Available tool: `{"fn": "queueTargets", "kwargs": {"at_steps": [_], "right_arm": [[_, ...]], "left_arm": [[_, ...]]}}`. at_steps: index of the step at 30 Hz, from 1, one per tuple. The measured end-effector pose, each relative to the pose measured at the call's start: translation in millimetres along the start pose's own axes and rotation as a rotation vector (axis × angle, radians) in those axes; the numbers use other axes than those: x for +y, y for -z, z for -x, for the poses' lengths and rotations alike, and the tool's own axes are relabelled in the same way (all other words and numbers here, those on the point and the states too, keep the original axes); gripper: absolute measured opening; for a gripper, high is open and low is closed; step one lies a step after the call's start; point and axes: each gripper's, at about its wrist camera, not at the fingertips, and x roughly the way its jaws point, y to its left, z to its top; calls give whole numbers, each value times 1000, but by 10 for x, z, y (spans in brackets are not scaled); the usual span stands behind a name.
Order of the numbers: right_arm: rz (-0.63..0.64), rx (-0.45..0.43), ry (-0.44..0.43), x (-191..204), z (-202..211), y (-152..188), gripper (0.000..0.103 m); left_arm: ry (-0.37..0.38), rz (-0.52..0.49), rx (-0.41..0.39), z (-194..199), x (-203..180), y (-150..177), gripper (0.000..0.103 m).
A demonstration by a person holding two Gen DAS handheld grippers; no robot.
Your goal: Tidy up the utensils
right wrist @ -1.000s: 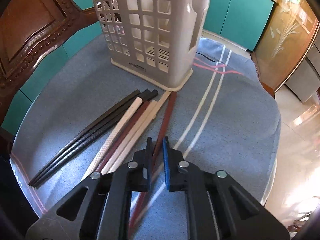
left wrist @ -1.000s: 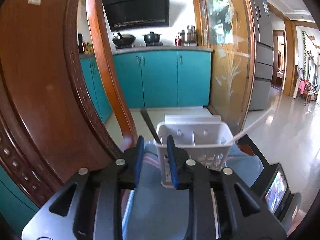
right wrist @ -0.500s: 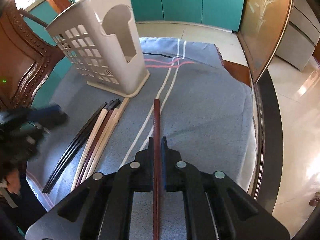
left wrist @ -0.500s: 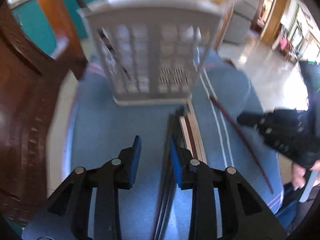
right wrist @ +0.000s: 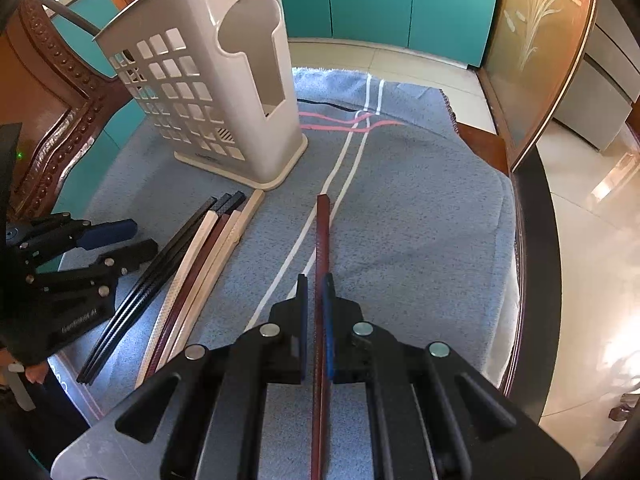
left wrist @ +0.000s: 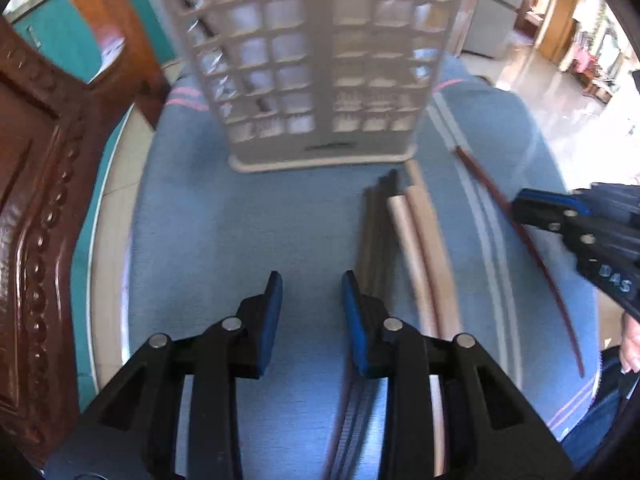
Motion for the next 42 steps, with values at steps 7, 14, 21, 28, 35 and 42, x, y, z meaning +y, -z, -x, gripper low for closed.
{"fn": "queueTargets", "kwargs": {"at_steps": [7, 14, 21, 28, 35, 42], "right_arm": [[6, -1, 3, 36, -32, -37, 9], [17, 10, 12, 66, -42, -30, 14], [28, 6, 33, 97, -61, -33, 15], [33, 7, 40, 98, -70, -25, 16], [45, 14, 59, 115, -120, -12, 22], [82, 8, 123, 135, -166, 4, 16]], "left_arm": [[59, -25, -44, 69, -71, 5, 31], [65, -43, -45, 62, -176, 16, 31], [-7, -53, -55, 47, -255, 2, 45], [-4, -70, -56, 76, -219, 49, 41], [-97, -56, -48, 21, -185, 14, 43], [57, -36, -64, 146, -129, 28, 34]]}}
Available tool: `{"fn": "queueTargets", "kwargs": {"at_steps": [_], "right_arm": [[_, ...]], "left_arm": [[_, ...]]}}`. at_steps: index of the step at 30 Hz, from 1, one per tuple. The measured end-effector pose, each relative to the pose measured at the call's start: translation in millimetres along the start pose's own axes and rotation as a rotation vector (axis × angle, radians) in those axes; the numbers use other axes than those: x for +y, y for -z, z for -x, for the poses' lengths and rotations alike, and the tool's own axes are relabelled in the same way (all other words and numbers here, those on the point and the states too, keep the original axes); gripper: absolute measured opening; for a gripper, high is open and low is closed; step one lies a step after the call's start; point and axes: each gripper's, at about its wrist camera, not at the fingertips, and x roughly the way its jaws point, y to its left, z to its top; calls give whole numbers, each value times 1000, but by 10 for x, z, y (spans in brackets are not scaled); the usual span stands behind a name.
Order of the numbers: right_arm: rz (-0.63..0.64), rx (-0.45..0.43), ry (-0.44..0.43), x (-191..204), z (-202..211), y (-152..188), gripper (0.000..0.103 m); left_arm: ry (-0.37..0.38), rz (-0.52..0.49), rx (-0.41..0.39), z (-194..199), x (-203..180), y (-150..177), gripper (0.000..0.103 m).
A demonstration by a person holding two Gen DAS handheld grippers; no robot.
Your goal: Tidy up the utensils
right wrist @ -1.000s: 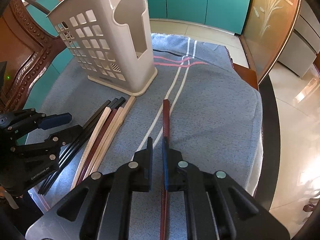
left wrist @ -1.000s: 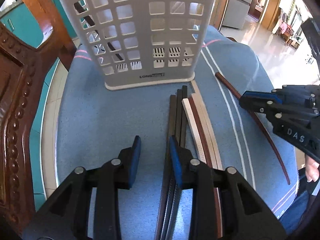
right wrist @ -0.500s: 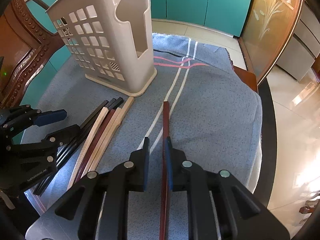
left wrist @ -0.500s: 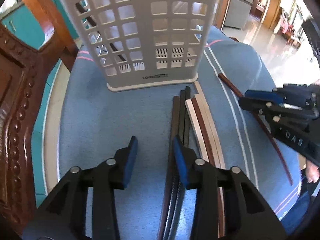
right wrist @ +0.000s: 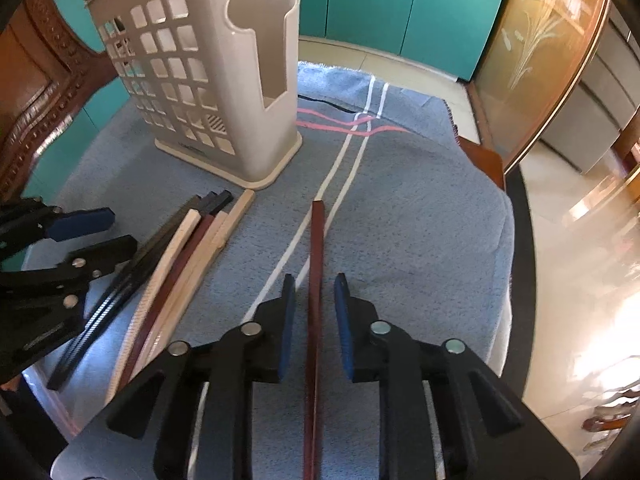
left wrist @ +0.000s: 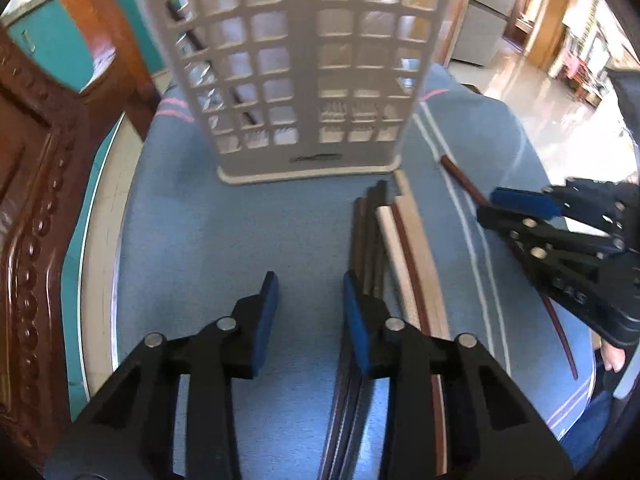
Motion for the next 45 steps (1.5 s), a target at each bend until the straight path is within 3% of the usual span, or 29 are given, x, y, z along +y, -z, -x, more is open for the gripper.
{"fn": "queueTargets", "kwargs": {"at_steps": [4, 8, 10, 12, 15, 21, 25, 29, 31, 35, 40, 41, 45], "right_arm": [[1, 7, -2, 14, -29, 8, 16], [-12, 11, -3, -8, -49, 11, 16], [-10, 10, 0, -17, -53, 16, 16], [-8, 10, 0, -45, -62, -3, 16], [-12, 11, -3, -64, -68, -5, 16], [-19, 7, 0, -71, -57, -31, 16], [-15, 8, 1, -40, -54, -41, 16], [-16, 10, 2, -35, -51, -30, 16], [-20, 10, 3, -45, -54, -30, 16], [-15, 11, 10, -36, -71, -35, 16], [-22, 11, 8, -30, -81, -40, 16], [-20, 11, 9, -27, -82, -42, 17], [-19, 11, 7, -26, -79, -41, 17]], "left_arm": [[40, -30, 2, 32, -120, 7, 34], [2, -73, 7, 9, -241, 50, 39], [1, -52, 20, 8, -223, 40, 23], [20, -19, 39, -6, -155, 13, 16], [-4, 2, 41, -26, 25, 44, 16], [61, 65, 40, -6, 270, 58, 16], [22, 57, 36, 1, 389, 76, 29], [46, 89, 46, 9, 507, 74, 29], [10, 79, 42, -3, 554, 16, 29], [1, 77, 36, -13, 595, -15, 18], [-21, -12, 32, -41, 416, 13, 17], [-18, -9, 32, -36, 427, 16, 13], [22, 43, 18, 18, 549, -18, 13]]}}
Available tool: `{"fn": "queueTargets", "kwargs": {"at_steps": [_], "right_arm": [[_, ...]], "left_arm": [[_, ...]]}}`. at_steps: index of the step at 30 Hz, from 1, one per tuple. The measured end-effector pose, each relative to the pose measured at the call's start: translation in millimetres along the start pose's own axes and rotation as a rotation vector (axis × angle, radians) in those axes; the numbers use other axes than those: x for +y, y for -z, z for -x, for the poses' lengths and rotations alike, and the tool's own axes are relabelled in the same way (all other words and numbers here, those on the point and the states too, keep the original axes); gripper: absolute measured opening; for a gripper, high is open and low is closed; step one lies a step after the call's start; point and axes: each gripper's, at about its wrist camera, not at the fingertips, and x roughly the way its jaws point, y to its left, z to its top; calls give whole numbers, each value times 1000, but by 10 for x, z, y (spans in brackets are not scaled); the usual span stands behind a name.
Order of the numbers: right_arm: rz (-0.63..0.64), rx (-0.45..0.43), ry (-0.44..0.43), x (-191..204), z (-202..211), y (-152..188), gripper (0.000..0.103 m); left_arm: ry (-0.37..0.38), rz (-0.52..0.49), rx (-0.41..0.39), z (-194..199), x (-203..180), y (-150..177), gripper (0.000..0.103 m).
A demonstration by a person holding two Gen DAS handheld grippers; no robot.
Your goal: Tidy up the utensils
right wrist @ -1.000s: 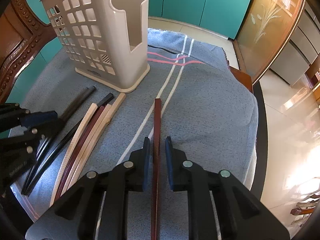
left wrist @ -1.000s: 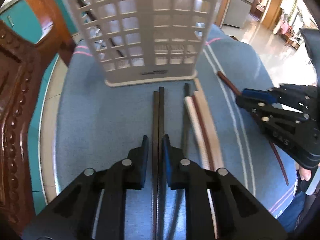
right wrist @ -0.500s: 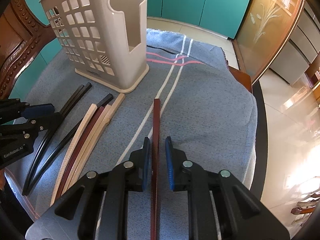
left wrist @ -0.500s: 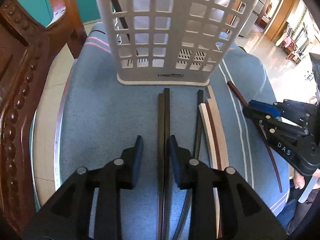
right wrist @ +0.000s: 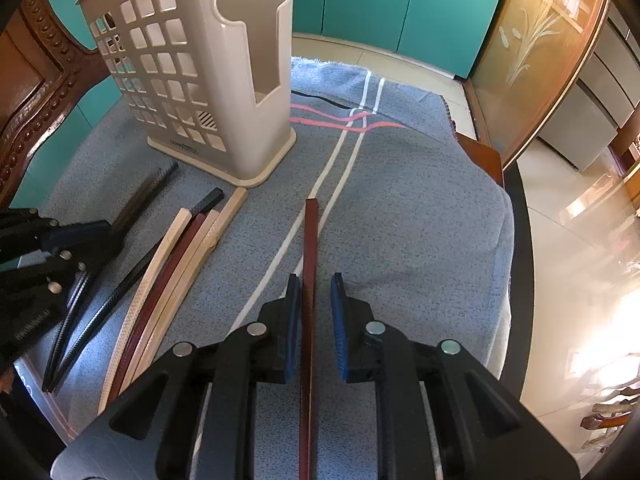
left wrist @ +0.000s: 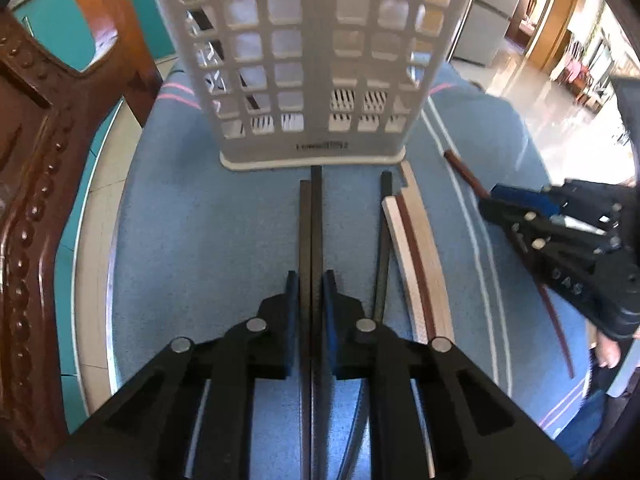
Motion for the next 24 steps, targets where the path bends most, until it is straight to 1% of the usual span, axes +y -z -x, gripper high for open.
{"fn": "queueTargets", "kwargs": {"at_steps": [4, 5, 8, 9, 11, 15, 16, 18, 21, 24], "right_arm": [[-5, 3, 0, -11, 4, 0, 17], [-4, 3, 1, -9, 4, 0, 17], [-4, 4, 4, 1, 0, -12, 18], [-3, 4, 5, 2, -1, -13, 18], [-4, 3, 7, 6, -3, -18, 18], [-3, 1, 10, 24, -8, -32, 18], [-2, 1, 10, 25, -8, -34, 18], [-2, 0, 8, 26, -8, -37, 18], [-3, -1, 6, 15, -5, -43, 18], [6, -11, 23, 25, -5, -52, 18]], "left_arm": [[57, 22, -40, 273, 218, -5, 13], [59, 24, -46, 308, 254, -13, 13], [39, 31, -70, 375, 324, -30, 14], [34, 34, -70, 354, 316, -40, 16], [19, 46, -56, 318, 370, -38, 17], [2, 54, -24, 222, 238, 33, 17], [3, 54, -20, 143, 155, 16, 17], [17, 47, -15, 79, 92, -6, 23], [14, 22, -20, 38, 4, -29, 25], [-47, 2, 3, -104, -73, -49, 25]]}}
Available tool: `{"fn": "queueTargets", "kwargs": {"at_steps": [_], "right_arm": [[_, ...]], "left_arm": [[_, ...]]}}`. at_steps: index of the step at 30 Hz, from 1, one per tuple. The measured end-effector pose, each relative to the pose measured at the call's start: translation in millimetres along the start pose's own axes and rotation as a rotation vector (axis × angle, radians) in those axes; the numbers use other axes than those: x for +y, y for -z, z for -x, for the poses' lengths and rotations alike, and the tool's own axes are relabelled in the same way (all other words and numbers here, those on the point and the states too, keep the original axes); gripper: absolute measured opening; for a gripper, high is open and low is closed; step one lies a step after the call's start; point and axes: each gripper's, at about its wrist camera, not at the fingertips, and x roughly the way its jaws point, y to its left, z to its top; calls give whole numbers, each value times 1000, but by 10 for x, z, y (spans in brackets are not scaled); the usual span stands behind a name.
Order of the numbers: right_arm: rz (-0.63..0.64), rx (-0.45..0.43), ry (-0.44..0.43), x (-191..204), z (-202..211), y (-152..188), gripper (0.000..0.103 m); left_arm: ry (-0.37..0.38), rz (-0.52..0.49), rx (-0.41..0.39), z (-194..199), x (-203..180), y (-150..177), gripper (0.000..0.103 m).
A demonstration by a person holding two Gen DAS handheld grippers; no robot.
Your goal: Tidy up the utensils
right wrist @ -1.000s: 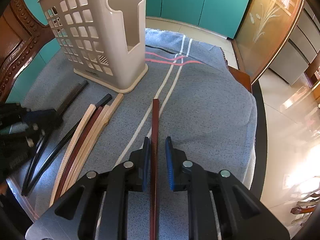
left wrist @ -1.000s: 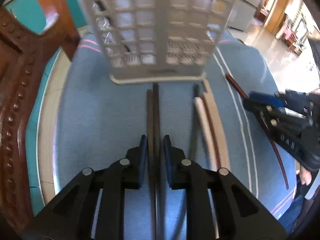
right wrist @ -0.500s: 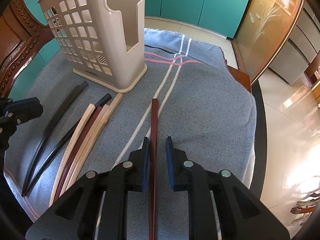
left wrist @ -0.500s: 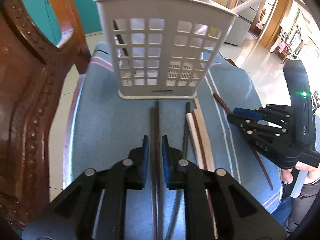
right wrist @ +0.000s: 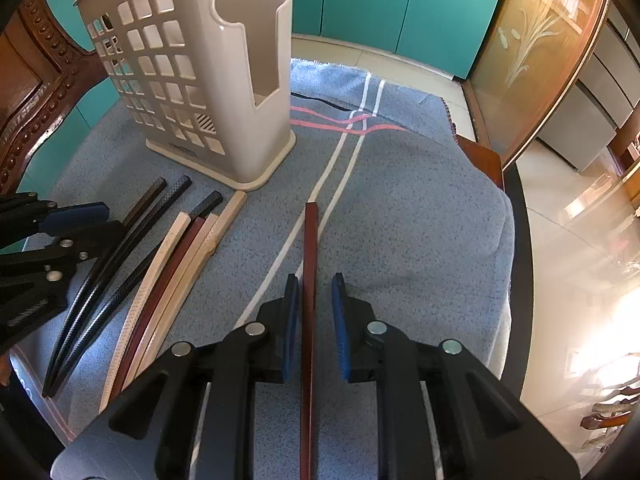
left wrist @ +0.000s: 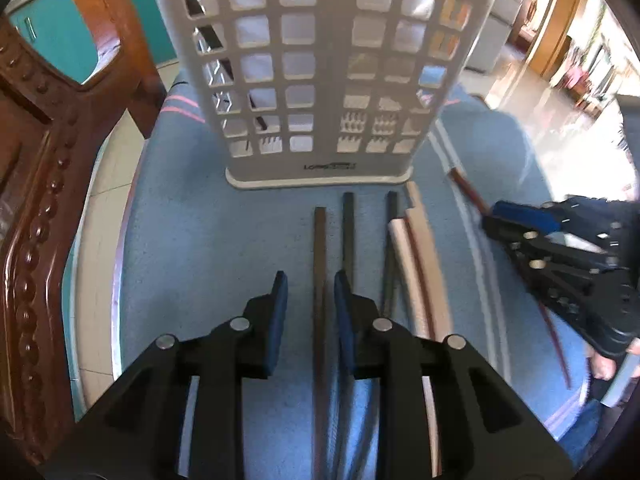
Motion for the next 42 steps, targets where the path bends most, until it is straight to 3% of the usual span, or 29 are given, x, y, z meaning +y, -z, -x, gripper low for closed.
{"fn": "queueTargets", "kwargs": {"at_steps": [7, 9, 10, 11, 16, 25, 30, 38, 42], "right_arm": [[38, -36, 50, 124, -47, -45, 17], [36, -29, 20, 153, -49, -55, 8], [31, -28, 4, 159, -35, -50, 7], [28, -33, -21, 163, -2, -42, 7], [31, -167, -62, 154, 508, -11, 7], [46, -475, -232, -101, 2007, 310, 7], [5, -629, -324, -186, 2613, 193, 7], [-213, -847, -385, -417, 2959, -503, 7], [-314, -983, -291, -401, 2836, -694, 7]], "left_arm": [[-55, -5, -5, -74, -61, -104, 26], [-62, -3, -3, -77, -85, -141, 25], [-54, 1, 0, -72, -89, -150, 20], [-34, 6, 3, -81, -131, -167, 7], [-23, 0, -50, 131, -216, -102, 7], [78, -66, -393, 1684, -323, 141, 7], [113, -57, -564, 2433, -316, 71, 7], [152, 69, -768, 3277, -21, -518, 7], [182, 195, -850, 3293, 184, -801, 7]]}}
